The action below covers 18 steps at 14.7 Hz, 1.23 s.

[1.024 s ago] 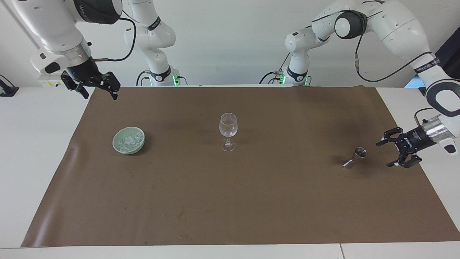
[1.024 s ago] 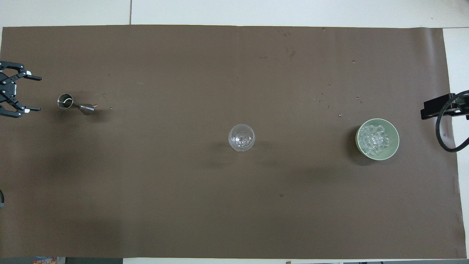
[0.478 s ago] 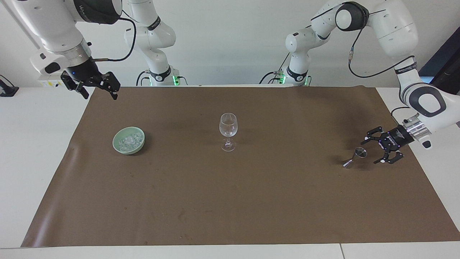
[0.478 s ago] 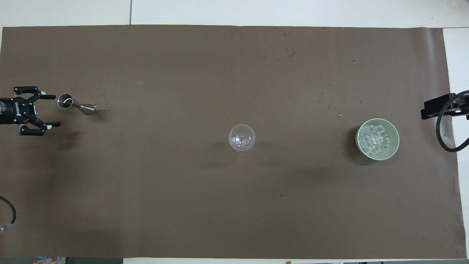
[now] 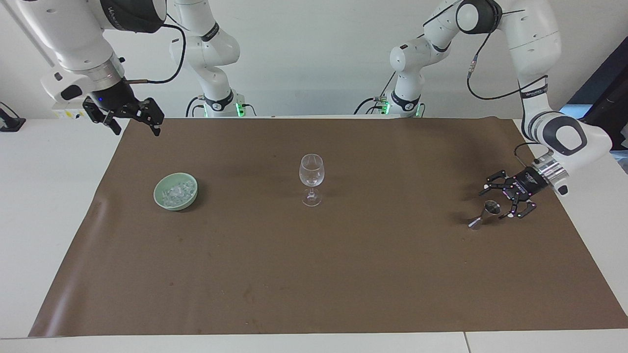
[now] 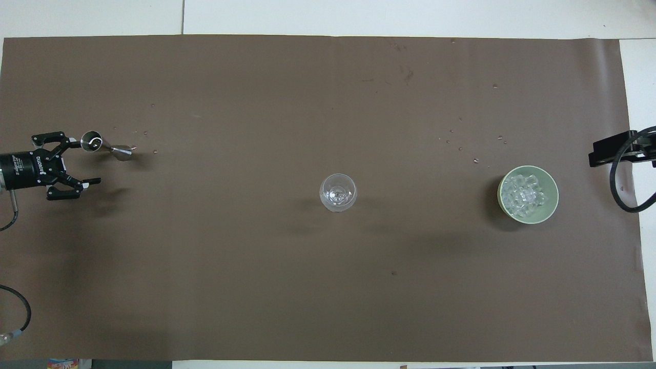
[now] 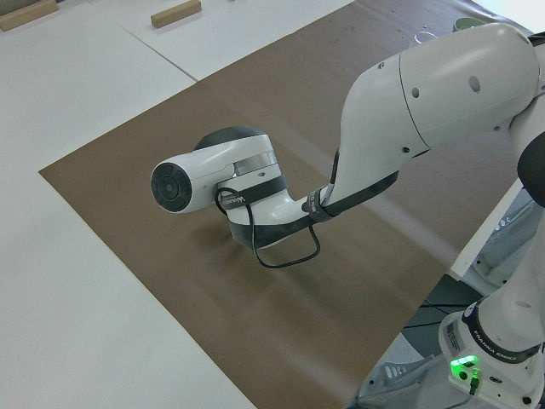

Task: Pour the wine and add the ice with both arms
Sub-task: 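Lower the open left gripper around the small silver jigger, then close the left gripper on the silver jigger and lift it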

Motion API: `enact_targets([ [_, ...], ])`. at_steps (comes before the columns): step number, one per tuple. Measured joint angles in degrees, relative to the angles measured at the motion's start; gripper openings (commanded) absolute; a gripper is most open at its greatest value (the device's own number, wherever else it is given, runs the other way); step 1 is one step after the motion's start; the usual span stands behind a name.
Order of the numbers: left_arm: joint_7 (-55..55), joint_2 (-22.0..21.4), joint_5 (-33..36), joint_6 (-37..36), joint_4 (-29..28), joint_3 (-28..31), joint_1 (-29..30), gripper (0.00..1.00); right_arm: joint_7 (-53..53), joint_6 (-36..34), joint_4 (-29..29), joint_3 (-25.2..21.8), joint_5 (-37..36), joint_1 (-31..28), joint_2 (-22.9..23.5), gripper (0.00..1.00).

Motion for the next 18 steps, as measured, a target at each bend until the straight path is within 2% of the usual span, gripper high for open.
enact_targets([
  [3, 1.0, -0.4, -0.5, 0.4, -0.4, -0.2, -0.7, 1.00, 0.0, 0.0, 0.0, 0.0, 0.0, 0.0, 0.0, 1.00],
  [7, 1.1, -0.1, -6.1, 3.5, -1.8, -0.3, -2.9, 1.00, 0.0, 0.0, 0.0, 0.0, 0.0, 0.0, 0.0, 1.00],
  [18, 7.3, 1.6, -16.7, 3.7, -5.1, 0.0, -1.1, 1.00, 0.0, 0.0, 0.0, 0.0, 0.0, 0.0, 0.0, 1.00],
])
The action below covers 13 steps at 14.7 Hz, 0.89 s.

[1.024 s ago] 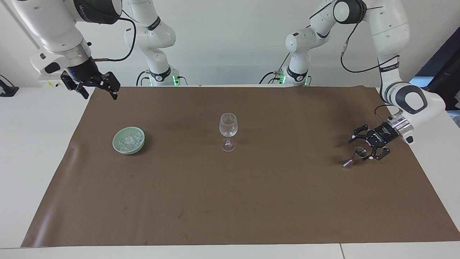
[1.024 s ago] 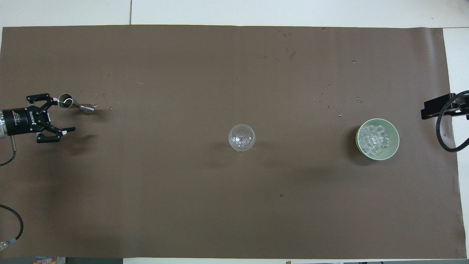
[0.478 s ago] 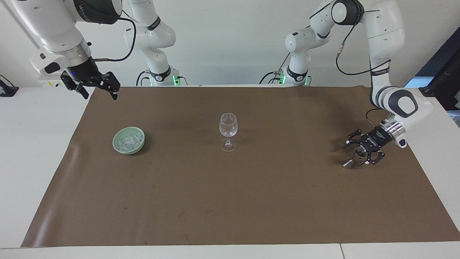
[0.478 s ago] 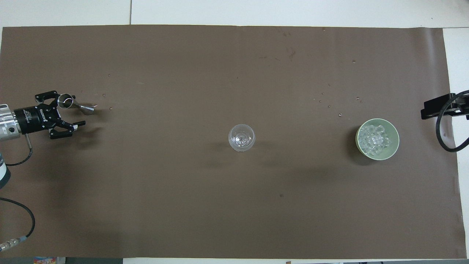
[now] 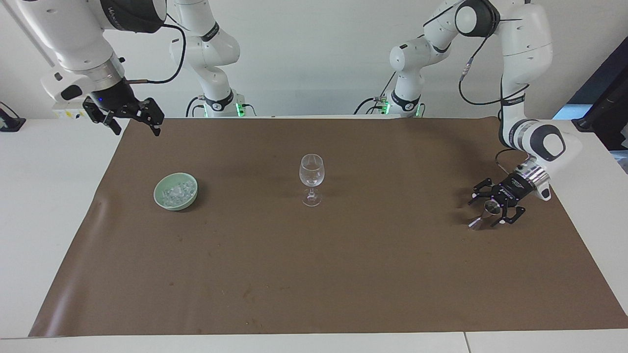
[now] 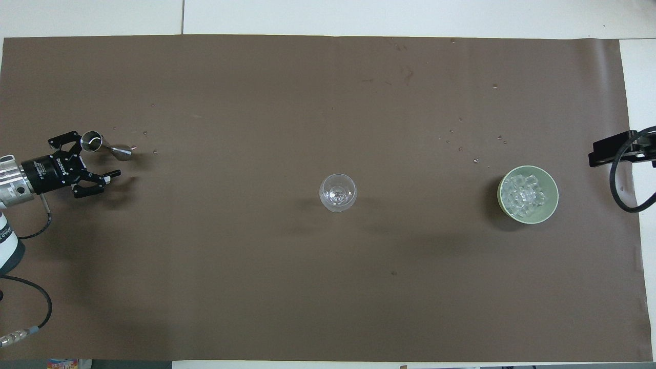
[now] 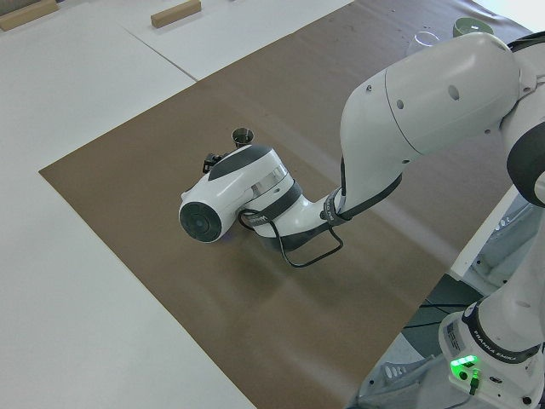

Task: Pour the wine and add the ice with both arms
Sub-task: 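Close the left gripper on the silver jigger and lift it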

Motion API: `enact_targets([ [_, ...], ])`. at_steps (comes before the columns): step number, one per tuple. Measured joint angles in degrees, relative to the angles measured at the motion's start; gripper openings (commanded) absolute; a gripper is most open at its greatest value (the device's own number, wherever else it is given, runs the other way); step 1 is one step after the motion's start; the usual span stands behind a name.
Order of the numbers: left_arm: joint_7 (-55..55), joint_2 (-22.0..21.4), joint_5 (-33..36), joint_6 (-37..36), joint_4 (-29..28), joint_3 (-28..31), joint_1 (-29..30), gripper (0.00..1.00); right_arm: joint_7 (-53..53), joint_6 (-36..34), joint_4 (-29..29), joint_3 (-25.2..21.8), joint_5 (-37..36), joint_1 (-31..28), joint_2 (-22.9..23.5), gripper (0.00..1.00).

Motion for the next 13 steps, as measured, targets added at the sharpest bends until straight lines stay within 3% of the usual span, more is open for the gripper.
enact_targets([
  [3, 0.3, 0.0, -1.2, -0.3, 0.0, -0.1, 0.0, 0.98, 0.0, 0.0, 0.0, 0.0, 0.0, 0.0, 0.0, 1.00],
  [4, 0.4, 0.0, -1.3, -0.9, 0.0, -0.1, 0.0, 0.88, 0.0, 0.0, 0.0, 0.0, 0.0, 0.0, 0.0, 1.00],
  [6, 1.6, -0.1, -1.5, -2.2, 0.0, -0.1, -0.1, 0.80, 0.0, 0.0, 0.0, 0.0, 0.0, 0.0, 0.0, 1.00],
  [7, 2.2, -0.1, -1.5, -2.5, 0.0, -0.1, -0.1, 0.65, 0.0, 0.0, 0.0, 0.0, 0.0, 0.0, 0.0, 1.00],
  [10, 2.5, -0.2, -1.6, -2.5, 0.0, -0.1, -0.1, 0.09, 0.0, 0.0, 0.0, 0.0, 0.0, 0.0, 0.0, 1.00],
  [11, 2.6, -0.2, -1.6, -2.5, 0.0, -0.1, -0.1, 0.00, 0.0, 0.0, 0.0, 0.0, 0.0, 0.0, 0.0, 1.00],
  [13, 2.6, -0.2, -1.7, -2.5, 0.0, 0.0, 0.0, 0.00, 0.0, 0.0, 0.0, 0.0, 0.0, 0.0, 0.0, 1.00],
])
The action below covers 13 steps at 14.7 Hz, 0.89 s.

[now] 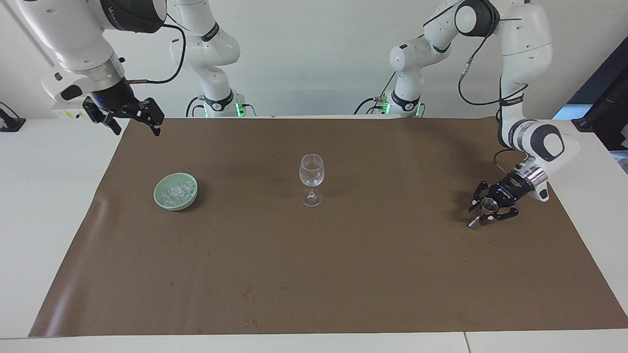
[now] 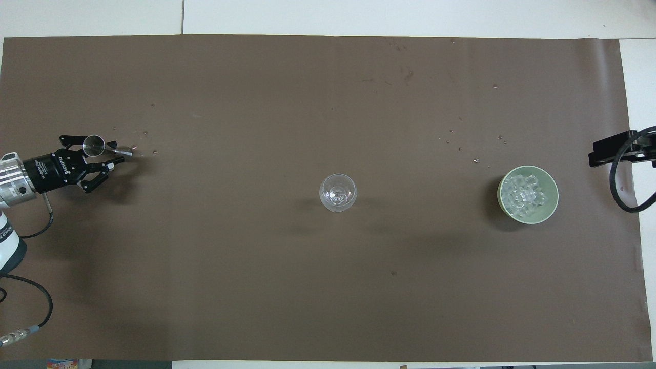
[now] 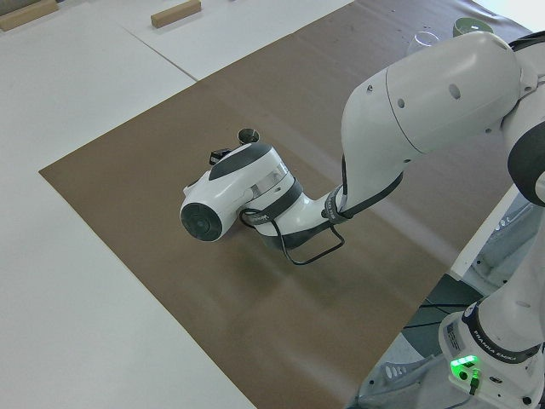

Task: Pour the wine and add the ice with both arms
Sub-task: 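Close the left gripper on the silver jigger and lift it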

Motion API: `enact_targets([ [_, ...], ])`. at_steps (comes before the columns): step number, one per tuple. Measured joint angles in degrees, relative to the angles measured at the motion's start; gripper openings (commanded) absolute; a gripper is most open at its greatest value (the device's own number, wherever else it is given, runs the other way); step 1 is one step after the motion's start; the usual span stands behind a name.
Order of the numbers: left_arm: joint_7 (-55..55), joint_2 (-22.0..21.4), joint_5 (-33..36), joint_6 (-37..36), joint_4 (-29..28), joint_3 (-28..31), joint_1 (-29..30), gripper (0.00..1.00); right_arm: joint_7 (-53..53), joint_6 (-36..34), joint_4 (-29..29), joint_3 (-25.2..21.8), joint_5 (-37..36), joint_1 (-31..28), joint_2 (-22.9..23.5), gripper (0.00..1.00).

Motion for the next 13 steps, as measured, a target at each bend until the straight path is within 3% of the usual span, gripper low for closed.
enact_targets([
  [7, -6.9, -1.7, -0.2, -0.3, 0.7, 0.1, 0.5, 0.00, 0.0, 0.0, 0.0, 0.0, 0.0, 0.0, 0.0, 1.00],
  [10, -8.5, -5.5, -0.2, -3.1, 0.7, -0.1, -0.3, 0.00, 0.0, 0.0, 0.0, 0.0, 0.0, 0.0, 0.0, 1.00],
  [13, -13.9, -11.2, -0.2, -3.5, -0.1, -0.3, -5.1, 0.00, 0.0, 0.0, 0.0, 0.0, 0.0, 0.0, 0.0, 1.00],
])
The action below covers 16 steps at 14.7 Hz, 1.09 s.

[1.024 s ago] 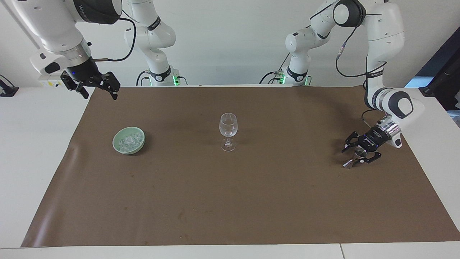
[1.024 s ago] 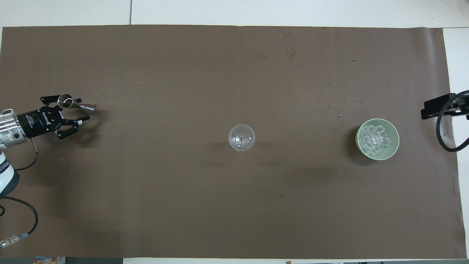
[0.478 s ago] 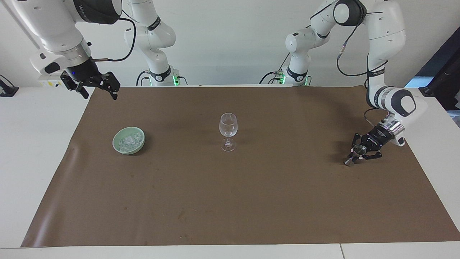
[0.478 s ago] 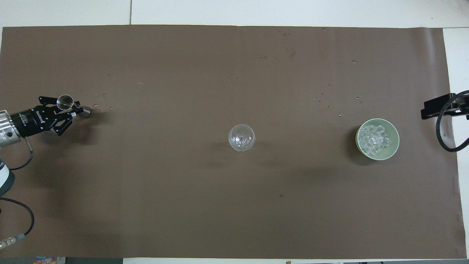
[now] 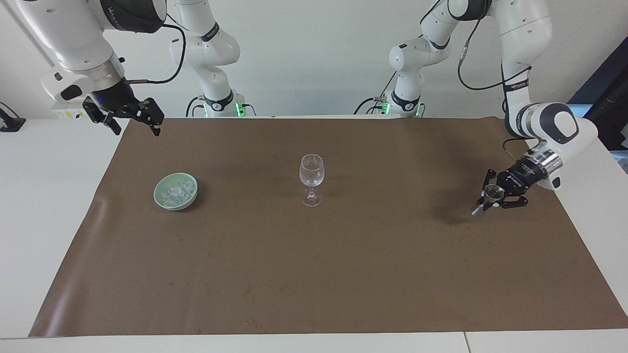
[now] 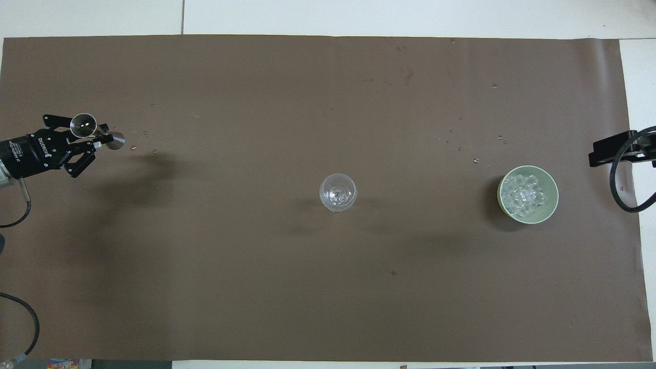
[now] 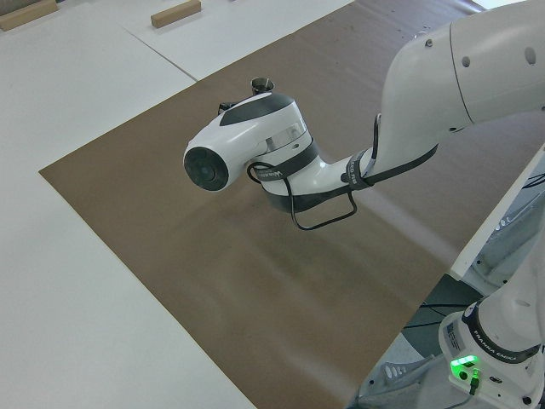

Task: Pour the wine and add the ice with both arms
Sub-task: 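Close the left gripper on the silver jigger and lift it, then carry the jigger with the left gripper to the clear glass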

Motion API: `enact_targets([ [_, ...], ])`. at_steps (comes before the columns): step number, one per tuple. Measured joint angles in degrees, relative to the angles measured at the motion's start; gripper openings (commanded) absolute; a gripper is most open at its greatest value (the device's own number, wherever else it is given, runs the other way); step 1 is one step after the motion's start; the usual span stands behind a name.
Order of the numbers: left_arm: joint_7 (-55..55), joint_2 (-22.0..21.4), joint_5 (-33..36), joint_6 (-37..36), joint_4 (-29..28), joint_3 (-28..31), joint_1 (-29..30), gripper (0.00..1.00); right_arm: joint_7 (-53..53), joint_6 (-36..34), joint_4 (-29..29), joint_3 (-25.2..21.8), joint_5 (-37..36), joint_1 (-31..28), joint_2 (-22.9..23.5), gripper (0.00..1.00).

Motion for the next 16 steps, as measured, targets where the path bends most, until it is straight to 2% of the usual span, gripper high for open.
enact_targets([
  [3, -7.8, -5.1, 0.0, 0.4, -1.1, -0.1, -6.5, 0.00, 0.0, 0.0, 0.0, 0.0, 0.0, 0.0, 0.0, 1.00],
  [6, -12.9, -8.3, 0.7, 1.7, -1.4, -0.1, -12.8, 0.00, 0.0, 0.0, 0.0, 0.0, 0.0, 0.0, 0.0, 1.00],
  [9, -17.2, -9.6, 2.0, 4.4, -1.5, -0.1, -19.3, 0.00, 0.0, 0.0, 0.0, 0.0, 0.0, 0.0, 0.0, 1.00],
  [14, -23.8, -10.1, 3.9, 16.4, -1.7, -0.4, -32.0, 0.00, 0.0, 0.0, 0.0, 0.0, 0.0, 0.0, 0.0, 1.00],
  [16, -24.9, -10.1, 5.7, 18.6, -1.9, -0.4, -36.2, 0.00, 0.0, 0.0, 0.0, 0.0, 0.0, 0.0, 0.0, 1.00],
])
